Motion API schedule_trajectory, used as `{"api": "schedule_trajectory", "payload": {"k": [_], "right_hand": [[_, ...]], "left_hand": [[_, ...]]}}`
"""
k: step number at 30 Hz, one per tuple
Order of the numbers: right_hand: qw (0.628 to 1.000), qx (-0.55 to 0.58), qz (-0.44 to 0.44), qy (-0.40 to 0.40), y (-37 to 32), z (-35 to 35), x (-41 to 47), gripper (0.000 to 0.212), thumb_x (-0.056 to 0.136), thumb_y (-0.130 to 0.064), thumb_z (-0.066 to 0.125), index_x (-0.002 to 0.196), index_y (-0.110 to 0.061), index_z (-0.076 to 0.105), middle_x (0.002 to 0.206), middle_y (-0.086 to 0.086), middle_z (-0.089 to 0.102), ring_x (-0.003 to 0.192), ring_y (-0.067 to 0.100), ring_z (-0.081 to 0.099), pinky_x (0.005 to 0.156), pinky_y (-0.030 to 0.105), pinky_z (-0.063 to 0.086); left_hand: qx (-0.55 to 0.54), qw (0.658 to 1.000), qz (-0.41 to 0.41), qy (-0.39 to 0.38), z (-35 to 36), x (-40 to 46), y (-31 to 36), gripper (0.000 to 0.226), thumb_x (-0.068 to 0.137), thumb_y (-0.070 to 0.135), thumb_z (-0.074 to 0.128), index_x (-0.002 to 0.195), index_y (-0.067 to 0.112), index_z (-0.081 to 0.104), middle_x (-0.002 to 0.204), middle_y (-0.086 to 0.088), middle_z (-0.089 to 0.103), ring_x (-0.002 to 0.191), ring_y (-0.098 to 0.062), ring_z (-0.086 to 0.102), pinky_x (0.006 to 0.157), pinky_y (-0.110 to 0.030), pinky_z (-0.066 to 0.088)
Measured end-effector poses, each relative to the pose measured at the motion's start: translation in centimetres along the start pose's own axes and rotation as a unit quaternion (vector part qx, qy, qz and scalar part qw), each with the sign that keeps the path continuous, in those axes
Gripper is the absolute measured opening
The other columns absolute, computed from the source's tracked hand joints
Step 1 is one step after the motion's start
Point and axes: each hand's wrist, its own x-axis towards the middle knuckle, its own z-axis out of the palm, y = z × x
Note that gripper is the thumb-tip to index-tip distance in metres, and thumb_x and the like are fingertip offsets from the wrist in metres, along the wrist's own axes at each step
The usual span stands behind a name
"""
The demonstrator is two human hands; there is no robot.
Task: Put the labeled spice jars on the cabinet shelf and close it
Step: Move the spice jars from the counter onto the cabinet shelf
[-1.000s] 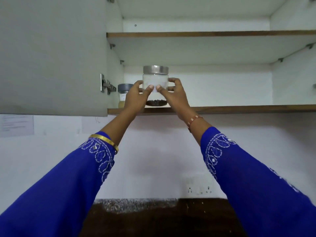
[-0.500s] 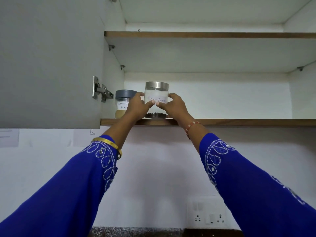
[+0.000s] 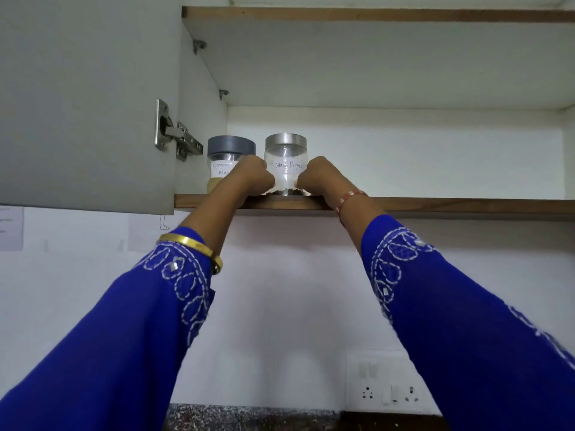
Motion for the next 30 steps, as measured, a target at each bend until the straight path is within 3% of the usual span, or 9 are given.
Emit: {"api": "schedule_trajectory", "payload": {"k": [2,4,5,7,8,12,14,21,30], "right_hand": [[0.999,0.032,0.010,-0.017,0.0,-0.5,-0.3,0.030,0.087,-0.004,0.049,0.060,-0.012,0.038,0.062,0.002,0.041,0.064,0.020,0.044,0.049,0.023,0.030],[0.998,0.062,0.001,-0.017,0.1,-0.9,-1.2,0.020,0.088,-0.002,0.049,0.068,-0.009,0.048,0.070,0.005,0.050,0.079,0.026,0.050,0.054,0.024,0.037],[0.997,0.075,-0.015,-0.010,0.2,-1.1,-1.7,0.009,0.088,-0.002,0.049,0.084,-0.004,0.057,0.084,0.010,0.059,0.091,0.029,0.055,0.064,0.026,0.045],[0.991,0.113,-0.058,0.035,0.6,-1.2,-2.8,0.038,0.088,-0.004,0.050,0.125,0.002,0.052,0.123,0.017,0.060,0.117,0.029,0.054,0.093,0.028,0.044],[0.986,0.133,-0.081,0.067,0.8,-1.4,-3.9,0.045,0.088,-0.005,0.051,0.132,-0.001,0.048,0.132,0.015,0.056,0.123,0.025,0.052,0.098,0.024,0.040],[0.954,0.234,-0.132,0.136,2.1,-1.6,-9.5,0.041,0.088,-0.007,0.056,0.129,-0.005,0.053,0.130,0.008,0.058,0.122,0.017,0.053,0.083,0.004,0.039],[0.942,0.274,-0.142,0.136,3.1,-1.4,-13.0,0.041,0.088,-0.006,0.058,0.128,-0.004,0.053,0.130,0.008,0.059,0.122,0.016,0.054,0.086,0.005,0.043],[0.937,0.310,-0.071,0.145,8.6,-1.8,-24.9,0.038,0.088,-0.007,0.060,0.125,-0.006,0.056,0.126,0.008,0.061,0.117,0.015,0.058,0.087,0.009,0.048],[0.933,0.290,0.125,0.172,18.1,-2.0,-40.2,0.034,0.088,0.001,0.057,0.121,-0.004,0.058,0.114,-0.002,0.062,0.104,0.009,0.063,0.090,0.013,0.050]], "left_hand": [[-0.040,0.999,-0.008,0.003,0.0,-0.3,-0.1,0.019,0.087,0.002,0.049,0.099,0.011,0.060,0.115,-0.015,0.056,0.103,-0.025,0.056,0.087,-0.031,0.044],[-0.081,0.996,0.000,0.027,0.0,-1.0,0.0,0.043,0.088,0.003,0.047,0.130,0.007,0.050,0.131,-0.012,0.053,0.117,-0.025,0.053,0.096,-0.031,0.042],[-0.100,0.994,0.012,0.048,0.1,-1.5,0.1,0.047,0.089,0.004,0.047,0.136,0.007,0.044,0.134,-0.012,0.052,0.120,-0.025,0.052,0.099,-0.030,0.041],[-0.150,0.983,0.041,0.099,0.3,-3.2,0.4,0.044,0.091,0.006,0.046,0.135,0.010,0.046,0.133,-0.009,0.055,0.122,-0.020,0.052,0.098,-0.025,0.039],[-0.180,0.974,0.052,0.124,0.5,-4.3,0.5,0.041,0.091,0.006,0.046,0.132,0.011,0.050,0.132,-0.007,0.057,0.122,-0.017,0.052,0.097,-0.022,0.038],[-0.331,0.921,0.073,0.195,1.8,-9.5,0.8,0.033,0.089,-0.001,0.046,0.118,0.005,0.061,0.117,-0.005,0.064,0.107,-0.011,0.058,0.093,-0.017,0.048],[-0.392,0.896,0.058,0.202,2.8,-12.2,0.8,0.028,0.089,-0.001,0.047,0.111,0.006,0.063,0.107,-0.005,0.065,0.103,-0.015,0.061,0.098,-0.030,0.050],[-0.447,0.887,0.027,0.112,8.0,-23.4,2.4,0.024,0.093,0.005,0.048,0.112,0.009,0.064,0.107,-0.005,0.067,0.104,-0.017,0.064,0.096,-0.034,0.052],[-0.482,0.872,-0.049,-0.068,16.9,-37.1,2.0,0.025,0.092,0.001,0.048,0.110,0.006,0.064,0.106,-0.004,0.066,0.106,-0.018,0.063,0.098,-0.040,0.050]]}}
